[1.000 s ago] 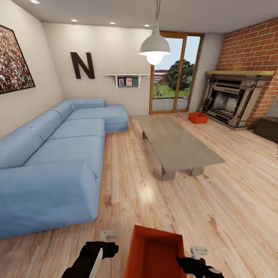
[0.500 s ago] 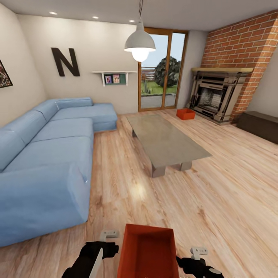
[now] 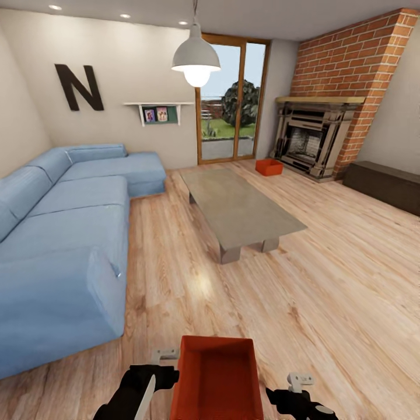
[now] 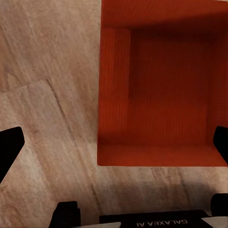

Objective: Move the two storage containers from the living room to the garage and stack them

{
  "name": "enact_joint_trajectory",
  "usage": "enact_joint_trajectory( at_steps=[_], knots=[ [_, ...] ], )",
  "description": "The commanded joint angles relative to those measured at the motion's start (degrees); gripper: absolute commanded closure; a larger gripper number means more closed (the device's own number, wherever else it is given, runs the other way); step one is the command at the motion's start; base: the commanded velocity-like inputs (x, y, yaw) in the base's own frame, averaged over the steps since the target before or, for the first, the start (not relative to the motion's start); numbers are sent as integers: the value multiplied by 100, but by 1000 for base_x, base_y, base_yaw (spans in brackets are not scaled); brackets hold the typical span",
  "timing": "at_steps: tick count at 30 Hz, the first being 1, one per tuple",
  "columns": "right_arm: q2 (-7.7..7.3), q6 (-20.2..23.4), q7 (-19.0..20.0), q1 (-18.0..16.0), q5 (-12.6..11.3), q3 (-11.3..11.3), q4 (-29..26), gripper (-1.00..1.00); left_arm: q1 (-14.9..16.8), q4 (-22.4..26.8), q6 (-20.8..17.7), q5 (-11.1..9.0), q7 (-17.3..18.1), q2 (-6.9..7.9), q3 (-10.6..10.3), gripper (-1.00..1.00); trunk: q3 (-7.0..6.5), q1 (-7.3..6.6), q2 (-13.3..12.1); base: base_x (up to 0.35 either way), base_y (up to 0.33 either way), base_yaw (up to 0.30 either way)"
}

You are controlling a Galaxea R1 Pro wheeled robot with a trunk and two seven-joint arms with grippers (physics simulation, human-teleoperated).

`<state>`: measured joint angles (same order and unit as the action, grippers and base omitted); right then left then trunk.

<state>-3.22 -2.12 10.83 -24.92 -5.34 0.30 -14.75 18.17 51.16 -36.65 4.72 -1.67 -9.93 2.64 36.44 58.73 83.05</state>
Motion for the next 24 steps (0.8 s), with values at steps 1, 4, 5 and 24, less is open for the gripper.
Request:
enact_joint_trajectory(
  at_steps=[1,4,5,24],
  knots=[
    [-1,-16,30,-4,-52,4,7,-100,2,8,-26,47,18,-7,17,-100,15,0,3,0,0,-41],
    [-1,-14,33,-4,-47,5,7,-100,2,8,-25,45,18,-7,17,-100,42,0,3,0,0,-20],
    [-2,-15,33,-4,-47,5,7,-100,2,8,-26,45,18,-7,17,-100,51,0,3,0,0,-6],
    [0,-19,57,-4,-9,22,4,-100,7,8,-78,64,18,-7,17,-100,226,0,3,0,0,-1]
  ],
)
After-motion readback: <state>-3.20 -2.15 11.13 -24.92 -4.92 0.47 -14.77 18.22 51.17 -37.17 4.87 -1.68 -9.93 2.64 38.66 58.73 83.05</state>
